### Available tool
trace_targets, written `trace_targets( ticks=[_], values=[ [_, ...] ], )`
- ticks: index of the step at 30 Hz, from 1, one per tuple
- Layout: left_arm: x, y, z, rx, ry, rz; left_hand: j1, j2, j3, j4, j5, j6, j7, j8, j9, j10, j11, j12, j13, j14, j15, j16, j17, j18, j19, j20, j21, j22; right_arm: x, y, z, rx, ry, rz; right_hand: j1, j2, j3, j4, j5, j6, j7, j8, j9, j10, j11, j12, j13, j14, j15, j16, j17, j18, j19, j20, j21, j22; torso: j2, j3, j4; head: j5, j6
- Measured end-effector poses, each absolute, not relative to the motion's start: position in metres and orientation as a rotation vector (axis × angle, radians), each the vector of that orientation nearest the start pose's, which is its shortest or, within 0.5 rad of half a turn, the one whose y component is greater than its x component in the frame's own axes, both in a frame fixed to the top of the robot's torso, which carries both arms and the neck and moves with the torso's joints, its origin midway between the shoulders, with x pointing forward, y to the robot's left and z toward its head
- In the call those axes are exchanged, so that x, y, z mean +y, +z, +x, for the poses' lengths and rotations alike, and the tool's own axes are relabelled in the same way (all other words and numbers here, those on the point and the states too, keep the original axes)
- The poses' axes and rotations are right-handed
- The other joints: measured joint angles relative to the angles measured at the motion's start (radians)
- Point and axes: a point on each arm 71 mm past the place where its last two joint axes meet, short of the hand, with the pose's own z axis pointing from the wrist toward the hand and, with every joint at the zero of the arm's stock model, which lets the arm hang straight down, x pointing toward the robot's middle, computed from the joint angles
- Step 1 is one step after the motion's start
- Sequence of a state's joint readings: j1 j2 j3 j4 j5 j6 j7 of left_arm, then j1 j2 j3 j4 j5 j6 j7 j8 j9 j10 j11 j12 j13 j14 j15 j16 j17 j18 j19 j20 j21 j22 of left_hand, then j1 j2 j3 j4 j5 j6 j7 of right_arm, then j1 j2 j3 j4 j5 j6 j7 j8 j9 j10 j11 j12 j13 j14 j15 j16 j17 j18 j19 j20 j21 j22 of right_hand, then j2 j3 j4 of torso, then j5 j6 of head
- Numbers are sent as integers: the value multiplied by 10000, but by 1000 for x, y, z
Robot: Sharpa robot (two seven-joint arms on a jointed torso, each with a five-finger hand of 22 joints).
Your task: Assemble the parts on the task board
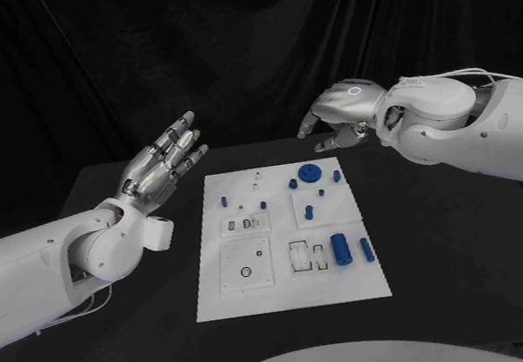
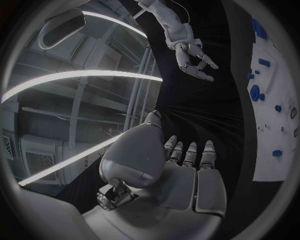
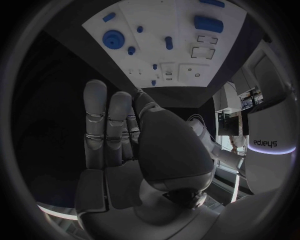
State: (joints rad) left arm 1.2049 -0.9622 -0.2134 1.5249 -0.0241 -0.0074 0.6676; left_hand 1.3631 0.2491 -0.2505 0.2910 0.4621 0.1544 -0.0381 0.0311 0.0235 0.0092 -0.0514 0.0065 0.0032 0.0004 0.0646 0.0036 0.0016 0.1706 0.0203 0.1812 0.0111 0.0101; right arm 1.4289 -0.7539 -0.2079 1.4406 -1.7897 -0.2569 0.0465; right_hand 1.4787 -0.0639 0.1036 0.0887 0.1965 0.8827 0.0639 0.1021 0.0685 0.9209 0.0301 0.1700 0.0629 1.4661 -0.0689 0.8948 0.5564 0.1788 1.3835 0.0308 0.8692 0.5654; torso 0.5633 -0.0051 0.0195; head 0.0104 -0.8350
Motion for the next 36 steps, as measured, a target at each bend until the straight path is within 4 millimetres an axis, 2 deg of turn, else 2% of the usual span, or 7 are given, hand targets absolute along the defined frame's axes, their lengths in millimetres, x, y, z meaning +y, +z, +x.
trace_targets(
  ticks=[2, 7, 11, 18, 25, 27, 36],
  values=[
    [256, -213, 453, 14134, -17929, -9654, 117, -13, 35, -35, 107, 28, 27, 0, 0, 35, 34, 0, 0, 50, 61, 0, 0, 0, -18, 62, 0, 0, -168, -138, 507, 14716, 4741, -7718, -50, -48, 58, 35, -14, 0, 0, -29, 0, 108, 2, -74, 0, 0, 0, 325, 341, -158, -5, -5, 334, 392, 77, -12, 28, 22, 33],
    [253, -209, 452, 14175, -18080, -9409, 215, -36, 56, -56, 260, 28, 27, 0, 0, 15, 89, 0, 0, 90, 161, 0, 16, 0, 14, 94, 37, 0, -168, -138, 509, 14533, 4300, -8069, -158, -155, 269, 83, -38, 178, 178, -114, -1, 435, 107, -122, 0, 0, 0, 979, 1035, -157, -44, 33, 1017, 1238, 290, -25, 120, 61, 111],
    [250, -207, 451, 14217, -18201, -9296, 252, 0, 99, -67, 275, 28, 27, 0, -1, 37, 111, 0, 0, 90, 160, 0, 16, -1, 14, 94, 37, 9, -169, -138, 512, 14466, 4083, -8187, -290, -287, 349, 163, -135, 124, 233, -179, -1, 626, 124, -190, 0, 0, 0, 1362, 1423, -156, -68, 57, 1394, 1713, 476, -30, 224, -33, 237],
    [247, -206, 452, 14288, -18353, -9184, 292, -40, 111, -55, 331, 29, 99, 0, -1, 48, 122, 0, -1, 90, 160, 0, 17, -1, 18, 160, 37, 9, -170, -139, 516, 14431, 3842, -8301, -496, -330, 372, 218, -317, 61, 170, -307, -1, 837, 122, -238, 0, 0, 0, 1662, 1707, -315, -115, 106, 1731, 2155, 875, -43, 520, -447, 589],
    [246, -207, 453, 14336, -18434, -9135, 350, 19, 166, -55, 470, 100, 170, 0, 9, 12, 157, 0, -1, 90, 160, 0, 17, -2, 18, 160, 37, 8, -172, -144, 519, 14568, 3709, -8326, -514, -348, 474, 226, -295, -185, -2, -308, -2, 952, 211, -346, 0, 0, 0, 2213, 2388, -314, -121, 99, 2300, 2936, 1282, -116, 858, -846, 895],
    [245, -207, 454, 14346, -18455, -9123, 374, 43, 166, -55, 501, 100, 170, 0, 9, 13, 157, 0, -1, 90, 160, 0, 17, -2, 18, 160, 37, 8, -173, -147, 520, 14652, 3683, -8321, -514, -348, 498, 202, -270, -246, -63, -308, -2, 952, 211, -505, 0, 0, 0, 2642, 2923, -474, -61, 159, 2699, 3464, 1356, -136, 909, -888, 929],
    [243, -207, 455, 14392, -18581, -9073, 451, 42, 209, -99, 610, 100, 170, 0, 8, 12, 157, 0, -1, 90, 159, 0, 17, -2, 18, 159, 37, 8, -173, -161, 524, 15081, 3565, -8315, -567, -401, 540, 216, -347, -320, -67, -308, -3, 930, 233, -666, 0, 0, 1, 2984, 3289, -472, -61, 159, 2991, 3903, 1549, -217, 1056, -992, 1035]
  ],
)
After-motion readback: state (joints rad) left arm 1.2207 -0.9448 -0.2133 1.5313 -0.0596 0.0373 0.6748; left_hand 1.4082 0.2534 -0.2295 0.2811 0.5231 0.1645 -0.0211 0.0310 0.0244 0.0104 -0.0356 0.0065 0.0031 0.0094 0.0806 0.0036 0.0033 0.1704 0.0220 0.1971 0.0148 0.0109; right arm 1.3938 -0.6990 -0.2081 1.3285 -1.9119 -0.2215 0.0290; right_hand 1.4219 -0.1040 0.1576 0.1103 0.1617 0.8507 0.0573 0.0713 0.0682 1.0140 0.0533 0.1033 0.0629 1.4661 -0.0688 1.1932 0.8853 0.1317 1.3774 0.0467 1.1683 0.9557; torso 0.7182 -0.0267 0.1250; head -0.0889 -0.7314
